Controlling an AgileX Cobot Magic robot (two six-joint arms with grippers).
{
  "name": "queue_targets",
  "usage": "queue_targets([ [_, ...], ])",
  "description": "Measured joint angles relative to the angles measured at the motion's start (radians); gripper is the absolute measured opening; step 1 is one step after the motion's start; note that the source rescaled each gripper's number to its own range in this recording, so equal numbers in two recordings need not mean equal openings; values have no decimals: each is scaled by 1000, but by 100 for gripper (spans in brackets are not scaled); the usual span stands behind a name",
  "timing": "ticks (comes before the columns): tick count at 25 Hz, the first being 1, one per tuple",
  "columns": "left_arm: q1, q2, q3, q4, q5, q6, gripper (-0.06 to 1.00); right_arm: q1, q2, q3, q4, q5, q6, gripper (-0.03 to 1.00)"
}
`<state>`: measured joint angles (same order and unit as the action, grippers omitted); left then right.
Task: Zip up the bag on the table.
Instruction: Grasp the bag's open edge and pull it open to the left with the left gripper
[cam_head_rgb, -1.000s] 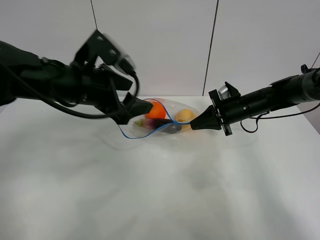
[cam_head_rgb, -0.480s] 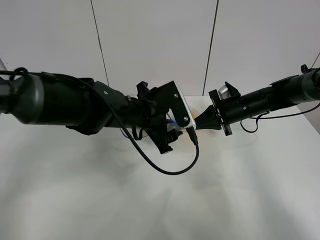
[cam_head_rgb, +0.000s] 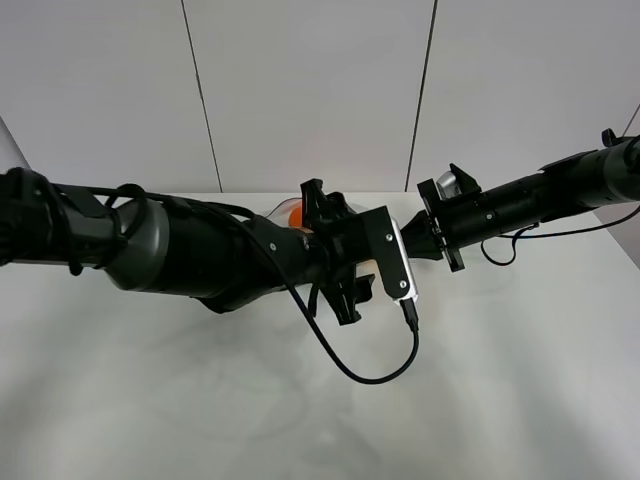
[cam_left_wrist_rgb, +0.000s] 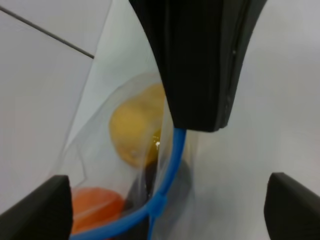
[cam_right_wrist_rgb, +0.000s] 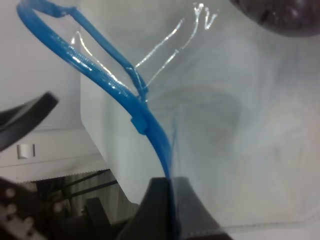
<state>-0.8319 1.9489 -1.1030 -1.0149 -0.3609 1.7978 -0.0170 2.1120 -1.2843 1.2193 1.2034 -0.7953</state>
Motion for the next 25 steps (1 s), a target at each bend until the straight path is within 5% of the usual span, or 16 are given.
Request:
queue_targets([
  [6,0,57,-2,156,-77,-55,75,0,0,0,0,0,0,0],
  [14,1,105,-2,292,-196,-153,66,0,0,0,0,0,4,0],
  [20,1,111,-2,313,-213,-171,39,0,0,0,0,0,4,0],
  [25,1,112,-2,313,-211,-172,34,0,0,0,0,0,4,0],
])
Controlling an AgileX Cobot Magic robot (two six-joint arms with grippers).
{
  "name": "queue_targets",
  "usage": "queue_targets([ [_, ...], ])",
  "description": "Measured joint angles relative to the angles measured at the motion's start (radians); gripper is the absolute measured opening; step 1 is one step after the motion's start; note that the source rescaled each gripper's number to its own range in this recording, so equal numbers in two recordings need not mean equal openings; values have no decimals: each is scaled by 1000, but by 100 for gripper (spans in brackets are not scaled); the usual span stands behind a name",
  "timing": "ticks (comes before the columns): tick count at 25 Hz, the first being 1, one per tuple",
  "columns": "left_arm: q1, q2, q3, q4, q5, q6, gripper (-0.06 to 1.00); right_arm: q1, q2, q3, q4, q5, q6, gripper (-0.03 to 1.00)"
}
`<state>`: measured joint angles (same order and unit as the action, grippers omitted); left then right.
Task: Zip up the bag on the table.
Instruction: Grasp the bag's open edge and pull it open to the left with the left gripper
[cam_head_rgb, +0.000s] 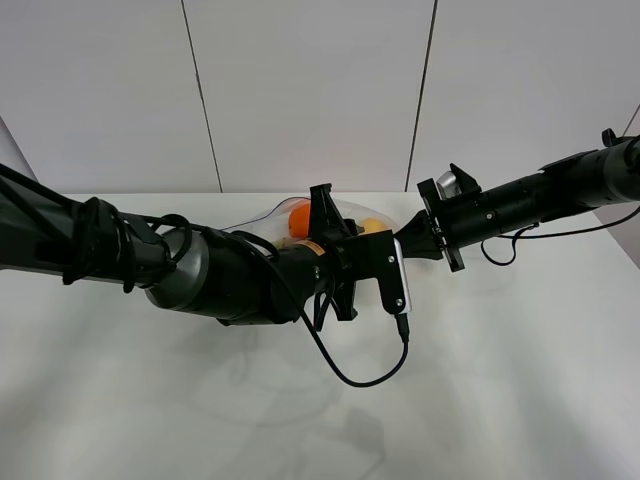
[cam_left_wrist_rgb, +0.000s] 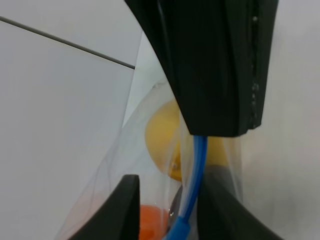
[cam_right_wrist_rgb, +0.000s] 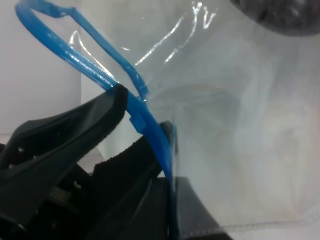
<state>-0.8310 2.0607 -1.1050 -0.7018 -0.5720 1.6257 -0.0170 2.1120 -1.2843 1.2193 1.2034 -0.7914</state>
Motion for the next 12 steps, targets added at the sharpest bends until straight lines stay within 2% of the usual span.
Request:
queue_targets([
  [3,0,0,0,0,0,6,30,0,0,0,1,0,0,0],
  [8,0,0,15,0,-6,25,5,0,0,0,4,0,4,0],
  [12,0,0,22,0,-8,26,1,0,0,0,4,0,4,0],
])
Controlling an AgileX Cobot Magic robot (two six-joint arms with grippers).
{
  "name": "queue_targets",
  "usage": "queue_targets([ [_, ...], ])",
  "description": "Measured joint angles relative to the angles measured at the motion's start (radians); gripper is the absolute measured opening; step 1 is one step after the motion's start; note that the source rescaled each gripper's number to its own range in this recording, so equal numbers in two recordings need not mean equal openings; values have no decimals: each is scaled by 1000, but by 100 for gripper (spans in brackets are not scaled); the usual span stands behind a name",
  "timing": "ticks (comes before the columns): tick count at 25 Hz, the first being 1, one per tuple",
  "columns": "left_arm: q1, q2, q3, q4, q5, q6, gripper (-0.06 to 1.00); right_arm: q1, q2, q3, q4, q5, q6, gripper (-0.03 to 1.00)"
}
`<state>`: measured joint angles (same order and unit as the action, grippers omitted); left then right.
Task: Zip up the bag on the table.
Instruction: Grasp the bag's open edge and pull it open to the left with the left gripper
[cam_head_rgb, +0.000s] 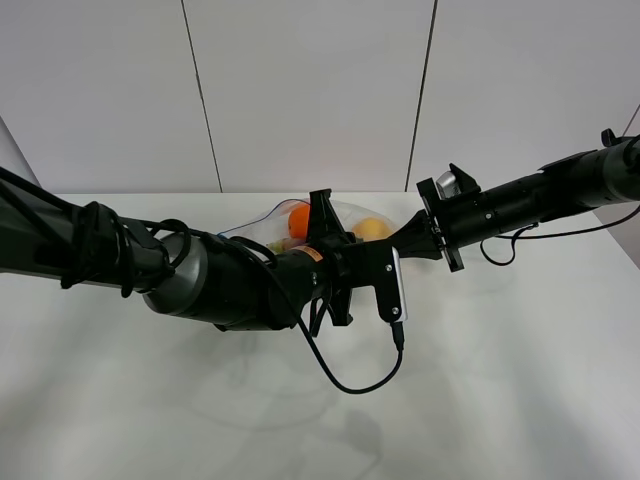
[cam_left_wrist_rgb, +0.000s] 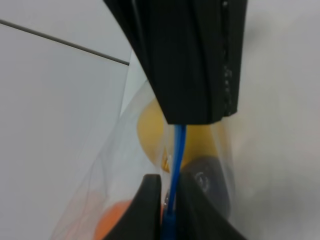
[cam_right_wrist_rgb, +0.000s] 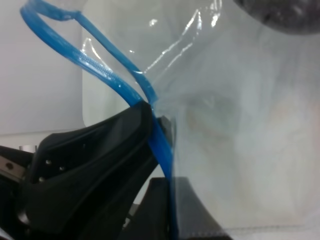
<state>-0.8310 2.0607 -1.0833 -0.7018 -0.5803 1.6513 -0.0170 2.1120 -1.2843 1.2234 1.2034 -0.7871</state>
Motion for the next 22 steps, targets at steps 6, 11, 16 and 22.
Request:
queue_targets([
  [6,0,0,1,0,0,3,0,0,0,0,-1,0,0,0],
  [11,1,0,1,0,-4,26,0,-3,0,0,-2,0,-1,0],
  [16,33,0,1,7,-3,28,0,-34,0,0,3,2,-1,0],
  [22,85,0,1,10,-1,28,0,-78,0,-2,5,4,-1,0],
])
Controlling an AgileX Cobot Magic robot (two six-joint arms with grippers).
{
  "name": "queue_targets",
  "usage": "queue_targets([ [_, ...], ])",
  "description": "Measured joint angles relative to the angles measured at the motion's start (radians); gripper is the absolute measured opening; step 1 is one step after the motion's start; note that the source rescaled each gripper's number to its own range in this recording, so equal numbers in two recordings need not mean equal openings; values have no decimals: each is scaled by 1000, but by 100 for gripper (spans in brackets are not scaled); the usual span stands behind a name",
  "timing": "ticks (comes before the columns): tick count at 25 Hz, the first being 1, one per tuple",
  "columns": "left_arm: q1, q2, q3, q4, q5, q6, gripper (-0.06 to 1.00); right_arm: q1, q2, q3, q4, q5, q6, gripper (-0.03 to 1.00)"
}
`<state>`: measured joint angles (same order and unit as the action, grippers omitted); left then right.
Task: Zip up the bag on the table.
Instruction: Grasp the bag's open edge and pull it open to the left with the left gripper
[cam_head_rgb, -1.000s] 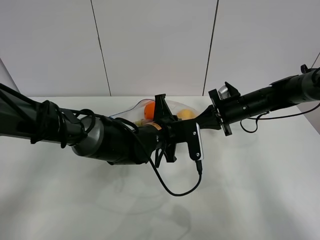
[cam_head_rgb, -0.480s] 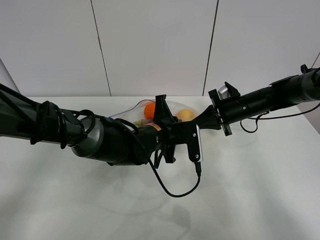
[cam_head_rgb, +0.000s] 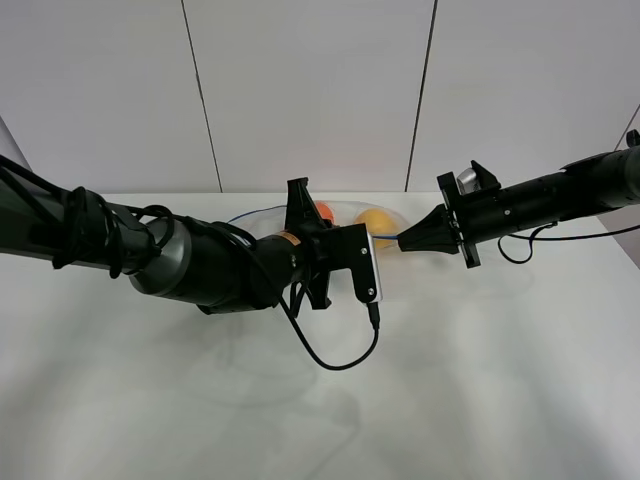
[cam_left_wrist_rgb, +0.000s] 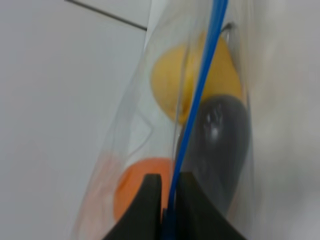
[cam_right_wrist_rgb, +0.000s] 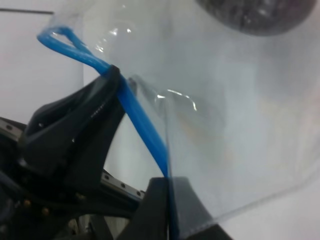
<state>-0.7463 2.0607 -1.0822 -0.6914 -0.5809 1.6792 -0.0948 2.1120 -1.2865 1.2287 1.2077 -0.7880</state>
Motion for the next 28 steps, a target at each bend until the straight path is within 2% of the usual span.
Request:
queue_targets([
  [7,80,0,0,1,1,0,0,-38,0,0,-11,0,0,0],
  [18,242,0,0,14,14,0,0,-40,0,-1,-3,1,0,0],
  [28,294,0,0,13,63,0,0,-40,0,-3,-9,1,0,0],
])
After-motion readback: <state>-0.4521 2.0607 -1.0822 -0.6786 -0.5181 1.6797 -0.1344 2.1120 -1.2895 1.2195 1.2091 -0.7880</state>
